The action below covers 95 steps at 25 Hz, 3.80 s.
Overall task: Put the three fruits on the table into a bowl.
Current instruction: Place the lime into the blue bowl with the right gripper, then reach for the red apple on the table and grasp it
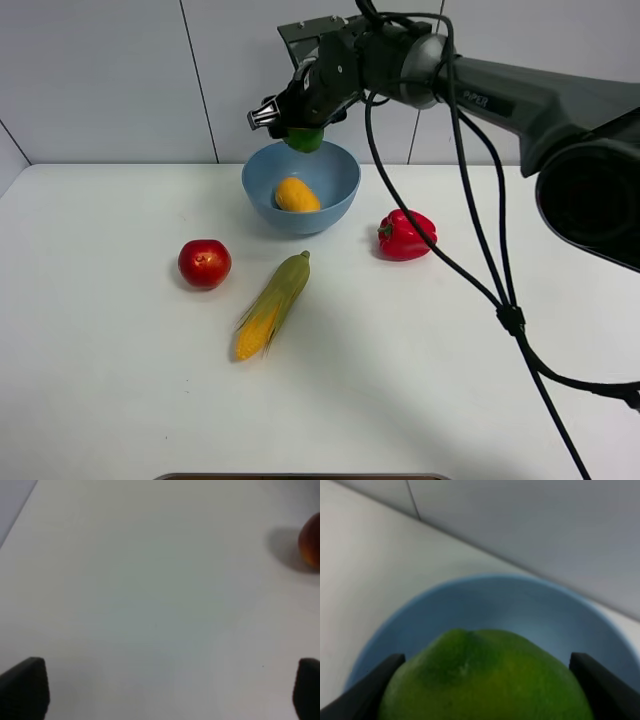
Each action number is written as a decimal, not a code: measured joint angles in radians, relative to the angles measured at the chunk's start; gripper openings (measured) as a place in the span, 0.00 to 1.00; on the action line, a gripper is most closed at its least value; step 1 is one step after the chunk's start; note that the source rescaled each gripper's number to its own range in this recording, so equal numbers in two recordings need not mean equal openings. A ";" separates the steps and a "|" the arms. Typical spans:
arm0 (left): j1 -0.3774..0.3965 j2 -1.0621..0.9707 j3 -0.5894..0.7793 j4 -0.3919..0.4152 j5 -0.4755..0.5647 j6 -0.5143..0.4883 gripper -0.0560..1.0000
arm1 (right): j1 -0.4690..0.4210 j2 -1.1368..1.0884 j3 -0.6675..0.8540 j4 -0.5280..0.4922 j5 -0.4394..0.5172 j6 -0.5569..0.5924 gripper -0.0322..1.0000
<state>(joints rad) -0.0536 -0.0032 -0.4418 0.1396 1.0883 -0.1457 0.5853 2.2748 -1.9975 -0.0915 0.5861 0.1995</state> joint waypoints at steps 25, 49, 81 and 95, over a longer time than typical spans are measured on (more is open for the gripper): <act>0.000 0.000 0.000 0.000 0.000 0.000 1.00 | -0.023 0.142 -0.002 0.046 0.000 -0.066 0.22; 0.000 0.000 0.000 0.000 0.000 0.000 1.00 | -0.023 0.142 -0.002 0.049 -0.043 -0.068 0.97; 0.000 0.000 0.000 0.000 0.000 0.000 1.00 | -0.023 -0.315 -0.002 -0.007 0.193 -0.072 1.00; 0.000 0.000 0.000 0.000 0.000 0.000 1.00 | -0.023 -0.673 -0.003 -0.101 0.455 -0.118 1.00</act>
<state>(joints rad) -0.0536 -0.0032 -0.4418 0.1396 1.0883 -0.1457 0.5621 1.6014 -2.0005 -0.1922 1.0413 0.0819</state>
